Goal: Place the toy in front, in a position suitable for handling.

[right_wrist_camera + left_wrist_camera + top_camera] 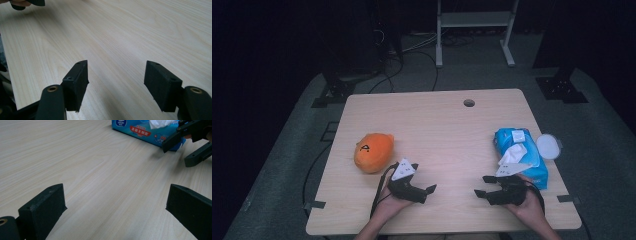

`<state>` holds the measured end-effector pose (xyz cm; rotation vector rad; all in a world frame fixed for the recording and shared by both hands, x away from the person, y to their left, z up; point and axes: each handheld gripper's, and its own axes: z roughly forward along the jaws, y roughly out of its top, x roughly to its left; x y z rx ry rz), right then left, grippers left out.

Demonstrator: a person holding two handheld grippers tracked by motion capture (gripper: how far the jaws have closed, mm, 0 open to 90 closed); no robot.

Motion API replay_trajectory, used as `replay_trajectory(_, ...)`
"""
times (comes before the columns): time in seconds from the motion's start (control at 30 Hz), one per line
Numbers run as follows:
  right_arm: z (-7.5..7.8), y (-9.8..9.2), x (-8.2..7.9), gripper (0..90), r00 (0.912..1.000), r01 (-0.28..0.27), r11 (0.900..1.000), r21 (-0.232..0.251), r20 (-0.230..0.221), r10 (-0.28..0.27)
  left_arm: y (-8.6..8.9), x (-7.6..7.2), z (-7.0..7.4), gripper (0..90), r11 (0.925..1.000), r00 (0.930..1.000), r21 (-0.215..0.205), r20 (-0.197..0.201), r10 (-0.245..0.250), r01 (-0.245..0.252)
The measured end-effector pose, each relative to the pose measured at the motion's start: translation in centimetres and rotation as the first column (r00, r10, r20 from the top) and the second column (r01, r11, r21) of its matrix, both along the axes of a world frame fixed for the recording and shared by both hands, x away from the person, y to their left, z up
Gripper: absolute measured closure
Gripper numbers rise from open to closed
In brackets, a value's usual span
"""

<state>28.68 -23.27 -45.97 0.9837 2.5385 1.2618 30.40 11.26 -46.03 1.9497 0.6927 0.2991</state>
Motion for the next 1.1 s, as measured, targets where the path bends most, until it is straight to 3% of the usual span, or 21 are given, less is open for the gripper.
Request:
replay_trajectory(0.27, 0.0, -0.3, 0.1, 34.6, 1.0, 0.009, 1.0, 0.018, -0.002, -0.009, 0.8, 0.6, 0.9, 1.7, 0.9995, 0.9996, -0.021, 0.017, 0.023, -0.023)
replay_trajectory(0.4, 0.1, -0.1, 0.0, 34.6, 0.9999, 0.016, 1.0, 0.019, 0.003, -0.016, 1.5, 0.8, 3.0, 1.7, 0.9991, 0.9964, -0.024, 0.077, 0.036, -0.034)
replay_trajectory(0.43, 0.1, 0.0, 0.0, 34.6, 0.9998, 0.018, 1.0, 0.019, 0.005, -0.018, 1.5, 0.8, 3.0, 1.7, 0.9991, 0.9964, -0.024, 0.077, 0.036, -0.034)
replay_trajectory(0.47, 0.2, 0.0, 0.0, 34.6, 0.9998, 0.019, 1.0, 0.016, 0.008, -0.019, 2.0, 0.9, 4.0, 1.7, 0.9987, 0.9921, -0.018, 0.116, 0.049, -0.047)
replay_trajectory(0.57, 0.3, 0.0, 0.0, 34.6, 0.9995, 0.027, 1.0, 0.014, 0.017, -0.027, 2.8, 1.3, 5.0, 1.7, 0.9979, 0.9879, -0.016, 0.141, 0.065, -0.063)
replay_trajectory(0.6, 0.3, -0.1, 0.0, 34.6, 0.9993, 0.032, 0.999, 0.014, 0.017, -0.033, 3.8, 1.8, 5.9, 1.7, 0.9959, 0.9804, -0.014, 0.175, 0.091, -0.089)
replay_trajectory(0.63, 0.3, -0.1, 0.0, 34.6, 0.9993, 0.032, 0.999, 0.014, 0.017, -0.033, 3.8, 1.8, 5.9, 1.7, 0.9959, 0.9804, -0.014, 0.175, 0.091, -0.089)
replay_trajectory(0.67, 0.3, -0.2, 0.0, 34.6, 0.9991, 0.039, 0.999, 0.016, 0.016, -0.039, 4.3, 2.1, 6.3, 1.7, 0.9939, 0.9761, -0.02, 0.187, 0.11, -0.108)
replay_trajectory(0.7, 0.3, -0.2, 0.0, 34.6, 0.9991, 0.04, 0.999, 0.014, 0.014, -0.04, 5.7, 2.7, 6.8, 1.7, 0.9867, 0.964, -0.019, 0.211, 0.162, -0.162)
replay_trajectory(0.73, 0.3, -0.3, 0.0, 34.6, 0.9991, 0.041, 0.999, 0.011, 0.012, -0.041, 6.4, 3.1, 7.0, 1.7, 0.9816, 0.9579, -0.017, 0.216, 0.189, -0.19)
replay_trajectory(0.77, 0.3, -0.3, 0.0, 34.6, 0.9991, 0.041, 0.999, 0.011, 0.012, -0.041, 6.4, 3.1, 7.0, 1.7, 0.9816, 0.9579, -0.017, 0.216, 0.189, -0.19)
replay_trajectory(0.8, 0.3, -0.4, 0.1, 34.6, 0.9988, 0.045, 0.999, -0.002, 0.019, -0.045, 8.1, 3.7, 7.2, 1.7, 0.9725, 0.9499, -0.035, 0.209, 0.232, -0.23)
replay_trajectory(0.83, 0.3, -0.5, 0.1, 34.6, 0.9986, 0.048, 0.999, -0.001, 0.021, -0.048, 8.1, 3.7, 7.2, 1.7, 0.9725, 0.9499, -0.035, 0.209, 0.232, -0.23)
replay_trajectory(0.87, 0.4, -0.6, 0.1, 34.6, 0.9985, 0.051, 0.999, 0.002, 0.019, -0.051, 9.6, 4.2, 7.1, 1.7, 0.9579, 0.9352, -0.037, 0.209, 0.286, -0.285)
replay_trajectory(0.9, 0.4, -0.7, 0.1, 34.6, 0.9983, 0.055, 0.998, 0.003, 0.017, -0.055, 9.6, 4.2, 7.1, 1.7, 0.9579, 0.9352, -0.037, 0.209, 0.286, -0.285)
replay_trajectory(0.93, 0.4, -0.8, 0.1, 34.6, 0.9982, 0.056, 0.998, 0.005, 0.019, -0.056, 10.9, 4.7, 6.7, 1.7, 0.9419, 0.9226, -0.037, 0.192, 0.335, -0.334)
replay_trajectory(0.97, 0.4, -0.8, 0.1, 34.6, 0.9982, 0.056, 0.998, 0.005, 0.019, -0.056, 10.9, 4.7, 6.7, 1.7, 0.9419, 0.9226, -0.037, 0.192, 0.335, -0.334)
replay_trajectory(1.0, 0.3, -0.9, 0.2, 34.6, 0.9981, 0.061, 0.998, 0.006, 0.012, -0.061, 11.8, 5.1, 6.2, 1.7, 0.9282, 0.9125, -0.002, 0.182, 0.366, -0.372)
replay_trajectory(1.03, 0.3, -0.9, 0.2, 34.6, 0.9981, 0.061, 0.998, 0.006, 0.012, -0.061, 11.8, 5.1, 6.2, 1.7, 0.9282, 0.9125, -0.002, 0.182, 0.366, -0.372)
replay_trajectory(1.07, 0.3, -0.9, 0.2, 34.6, 0.9983, 0.057, 0.998, 0.004, 0.015, -0.057, 12.5, 5.2, 5.7, 1.8, 0.9191, 0.9038, -0.005, 0.18, 0.388, -0.394)
replay_trajectory(1.1, 0.3, -0.9, 0.2, 34.6, 0.9983, 0.057, 0.998, 0.004, 0.015, -0.057, 12.5, 5.2, 5.7, 1.7, 0.9191, 0.9038, -0.005, 0.18, 0.388, -0.394)
